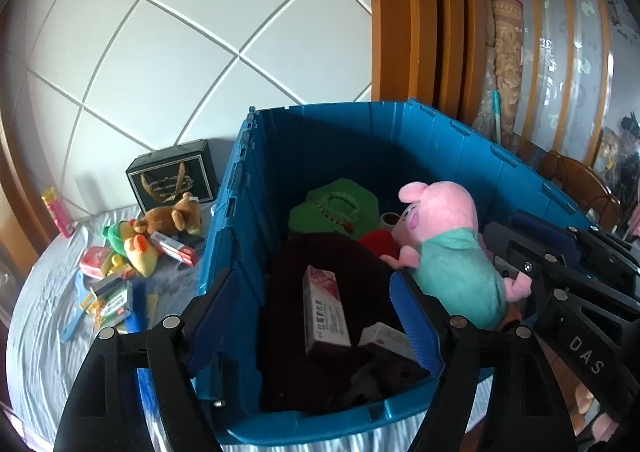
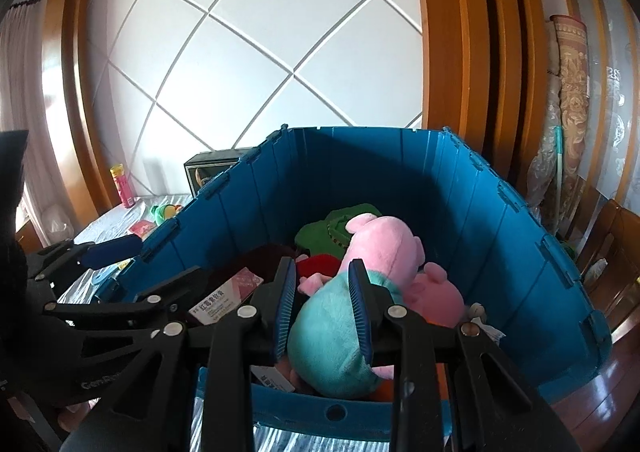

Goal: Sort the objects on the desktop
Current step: 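Open left gripper over the bin while right gripper releases the ointment box inside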

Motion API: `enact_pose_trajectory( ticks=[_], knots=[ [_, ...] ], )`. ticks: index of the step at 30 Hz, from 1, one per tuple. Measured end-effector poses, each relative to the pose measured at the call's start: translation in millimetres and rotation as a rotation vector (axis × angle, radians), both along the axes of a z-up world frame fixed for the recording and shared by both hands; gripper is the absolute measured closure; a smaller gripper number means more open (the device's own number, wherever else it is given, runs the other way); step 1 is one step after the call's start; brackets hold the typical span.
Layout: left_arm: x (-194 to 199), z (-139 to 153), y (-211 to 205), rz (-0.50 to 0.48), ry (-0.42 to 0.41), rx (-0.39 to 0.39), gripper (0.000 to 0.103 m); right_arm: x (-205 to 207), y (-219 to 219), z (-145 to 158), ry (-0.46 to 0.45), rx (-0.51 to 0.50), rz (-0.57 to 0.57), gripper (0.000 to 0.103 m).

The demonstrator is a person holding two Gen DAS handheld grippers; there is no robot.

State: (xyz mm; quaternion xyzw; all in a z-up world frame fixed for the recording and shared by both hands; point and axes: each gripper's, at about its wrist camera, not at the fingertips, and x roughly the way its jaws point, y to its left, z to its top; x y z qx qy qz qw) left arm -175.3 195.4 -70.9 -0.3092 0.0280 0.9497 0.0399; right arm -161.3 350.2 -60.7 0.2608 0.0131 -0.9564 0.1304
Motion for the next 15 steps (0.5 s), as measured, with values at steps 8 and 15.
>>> enact_pose_trajectory(
  ticks=[8, 15],
  knots=[
    [11, 0, 0, -0.012, 0.001, 0.006, 0.022, 13, 4, 1, 0.003, 0.004, -0.029, 0.076],
    [20, 2, -9, -0.005, 0.008, 0.013, 0.021, 16, 0, 0, -0.008, 0.007, -0.039, 0.076]
  ],
)
